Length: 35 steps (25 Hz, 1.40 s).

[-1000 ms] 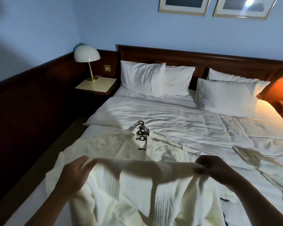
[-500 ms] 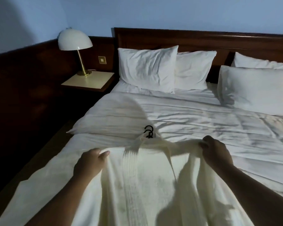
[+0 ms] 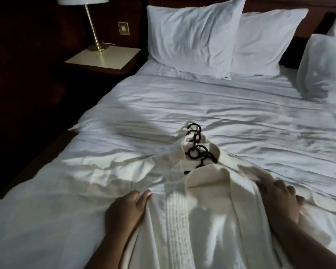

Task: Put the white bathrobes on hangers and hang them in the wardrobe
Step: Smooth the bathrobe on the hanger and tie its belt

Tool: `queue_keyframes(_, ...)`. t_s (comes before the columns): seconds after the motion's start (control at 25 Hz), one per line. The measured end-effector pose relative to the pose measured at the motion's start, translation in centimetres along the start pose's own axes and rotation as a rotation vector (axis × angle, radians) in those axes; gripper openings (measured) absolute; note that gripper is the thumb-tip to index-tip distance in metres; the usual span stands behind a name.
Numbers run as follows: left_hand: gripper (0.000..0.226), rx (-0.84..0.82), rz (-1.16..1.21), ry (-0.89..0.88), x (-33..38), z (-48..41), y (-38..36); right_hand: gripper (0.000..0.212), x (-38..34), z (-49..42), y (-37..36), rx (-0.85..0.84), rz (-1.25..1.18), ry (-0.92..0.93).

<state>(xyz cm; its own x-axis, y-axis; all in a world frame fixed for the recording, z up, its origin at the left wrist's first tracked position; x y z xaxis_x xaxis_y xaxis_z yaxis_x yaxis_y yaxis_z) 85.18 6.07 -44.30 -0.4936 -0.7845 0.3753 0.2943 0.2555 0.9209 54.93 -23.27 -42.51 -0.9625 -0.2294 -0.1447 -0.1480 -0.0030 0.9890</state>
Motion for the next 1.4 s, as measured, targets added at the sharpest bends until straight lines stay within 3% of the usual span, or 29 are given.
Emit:
queue_keyframes(0.08, 0.071, 0.016, -0.011, 0.001, -0.1, 0.0, -0.1, 0.041, -2.4, 1.7, 2.4, 0.144, -0.246, -0.148)
queue_keyframes(0.12, 0.071, 0.032, -0.015, -0.005, -0.3, 0.0, -0.3, 0.048, -4.6, 3.8, 3.9, 0.278, -0.330, -0.076)
queue_keyframes(0.16, 0.071, 0.043, -0.019, -0.006, -0.3, 0.0, -0.3, 0.051, -7.6, 6.2, 4.6, 0.365, -0.392, 0.124)
queue_keyframes(0.24, 0.073, 0.041, -0.027, -0.009, -0.5, -0.2, -0.5, 0.046, -14.5, 11.8, 4.5, 0.252, -0.480, 0.600)
queue_keyframes(0.28, 0.076, 0.027, -0.023, -0.018, -0.6, -0.3, -0.5, 0.045, -17.9, 13.8, 3.6, 0.103, -0.470, 0.746)
queue_keyframes(0.32, 0.080, 0.010, -0.016, -0.032, -0.8, -0.4, -0.5, 0.047, -20.6, 15.0, 2.3, -0.055, -0.446, 0.782)
queue_keyframes(0.4, 0.083, -0.027, -0.001, -0.044, -1.0, -0.5, -0.5, 0.049, -23.8, 15.1, -0.5, -0.291, -0.420, 0.603)
queue_keyframes(0.44, 0.081, -0.048, -0.002, -0.034, -1.2, -0.7, -0.6, 0.047, -24.3, 14.7, -1.8, -0.300, -0.396, 0.530)
queue_keyframes(0.56, 0.075, -0.167, 0.012, 0.004, -1.2, -1.2, -0.4, 0.024, -24.3, 14.8, -4.8, -0.159, -0.323, 0.508)
queue_keyframes(0.64, 0.064, -0.238, 0.068, 0.007, -1.1, -1.6, 0.1, 0.022, -24.2, 15.1, -5.8, -0.096, -0.303, 0.529)
queue_keyframes(0.72, 0.049, -0.398, 0.273, 0.012, -1.4, -1.9, 1.4, 0.026, -24.4, 15.0, -6.0, -0.099, -0.245, 0.500)
queue_keyframes(0.8, 0.032, -0.675, 0.585, 0.056, -2.3, -1.6, 3.4, 0.027, -24.7, 15.0, -5.7, -0.082, -0.171, 0.507)
queue_keyframes(0.92, 0.026, -1.055, 0.863, 0.159, -5.1, 0.6, 7.6, 0.026, -24.8, 15.1, -5.8, -0.052, -0.142, 0.525)
queue_keyframes(1.16, 0.038, -1.155, 1.191, 0.233, -11.7, 6.3, 13.0, 0.033, -25.0, 15.4, -5.8, -0.032, -0.045, 0.517)
queue_keyframes(1.28, 0.047, -1.191, 1.117, 0.173, -13.8, 6.5, 16.6, 0.035, -25.3, 15.3, -5.8, -0.039, -0.012, 0.510)
queue_keyframes(1.4, 0.051, -1.103, 0.620, 0.124, -15.0, 4.7, 20.9, 0.038, -25.4, 15.5, -5.8, -0.032, -0.004, 0.491)
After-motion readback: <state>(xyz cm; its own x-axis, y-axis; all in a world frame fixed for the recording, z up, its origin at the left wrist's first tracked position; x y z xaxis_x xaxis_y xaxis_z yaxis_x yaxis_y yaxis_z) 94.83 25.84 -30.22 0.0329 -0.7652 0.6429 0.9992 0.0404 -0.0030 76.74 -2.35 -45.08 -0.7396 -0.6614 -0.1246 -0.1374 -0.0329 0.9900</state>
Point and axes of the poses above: each hand's wrist, its own z-axis away from the middle knuckle, its own y-axis out of the back of the hand, x = y × z, the point moved 1 cm from there along -z, towards the middle knuckle, and after that the axes turned 1 degree about -x, right-handed, at the moved point
